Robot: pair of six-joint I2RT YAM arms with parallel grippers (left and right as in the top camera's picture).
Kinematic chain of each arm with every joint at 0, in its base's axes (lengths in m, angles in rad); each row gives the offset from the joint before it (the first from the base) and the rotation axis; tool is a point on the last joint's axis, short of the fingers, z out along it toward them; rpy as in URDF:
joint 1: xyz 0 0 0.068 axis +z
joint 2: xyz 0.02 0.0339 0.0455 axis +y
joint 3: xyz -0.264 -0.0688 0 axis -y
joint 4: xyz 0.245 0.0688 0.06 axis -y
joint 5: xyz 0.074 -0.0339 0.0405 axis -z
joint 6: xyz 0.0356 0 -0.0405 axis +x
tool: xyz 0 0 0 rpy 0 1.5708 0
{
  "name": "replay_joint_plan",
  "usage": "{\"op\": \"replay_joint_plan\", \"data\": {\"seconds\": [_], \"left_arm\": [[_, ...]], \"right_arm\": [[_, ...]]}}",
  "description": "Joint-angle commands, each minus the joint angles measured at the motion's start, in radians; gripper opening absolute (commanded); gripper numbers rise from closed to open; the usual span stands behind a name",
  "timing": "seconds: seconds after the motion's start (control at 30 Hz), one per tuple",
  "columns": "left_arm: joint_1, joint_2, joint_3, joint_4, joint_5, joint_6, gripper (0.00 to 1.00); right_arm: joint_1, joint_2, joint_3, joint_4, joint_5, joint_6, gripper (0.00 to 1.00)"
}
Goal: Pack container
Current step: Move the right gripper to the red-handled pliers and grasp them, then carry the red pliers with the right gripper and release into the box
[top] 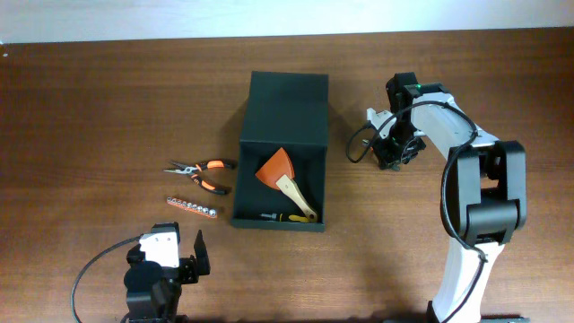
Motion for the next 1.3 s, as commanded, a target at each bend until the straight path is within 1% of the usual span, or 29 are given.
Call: {"op": "replay_joint_plan", "data": {"seconds": [0.0, 0.13, 0.33, 0.53, 0.73, 0.97, 1.13, 1.27], "left_arm": [[-0.002, -0.008, -0.004, 0.002, -0.003, 0.015, 0.99], [-0.002, -0.008, -0.004, 0.002, -0.003, 0.015, 0.99], [-0.002, -0.008, -0.004, 0.002, -0.003, 0.015, 0.99], [-0.002, -0.008, -0.004, 0.002, -0.003, 0.015, 0.99], [-0.002, -0.008, -0.004, 0.002, -0.003, 0.015, 0.99], [-0.002, -0.008, -0.004, 0.002, -0.003, 0.015, 0.99], [-0.002, -0.008, -0.004, 0.002, -0.003, 0.015, 0.99], [-0.002, -0.008, -0.004, 0.002, -0.003, 0.015, 0.99]], "right_arm": [[0.006, 0.012, -0.012, 0.000, -0.002, 0.025, 0.20], [0.012, 0.012, -0.012, -0.009, -0.002, 0.025, 0.13], [0.037, 0.012, -0.012, -0.016, -0.002, 0.059, 0.11], [0.062, 0.004, -0.008, -0.031, -0.002, 0.097, 0.04], [0.066, -0.020, 0.055, -0.101, -0.006, 0.111, 0.04], [0.072, -0.060, 0.191, -0.248, -0.013, 0.111, 0.04], [0.120, -0.093, 0.248, -0.336, -0.013, 0.111, 0.04], [0.196, -0.116, 0.267, -0.375, -0.013, 0.111, 0.04]]}}
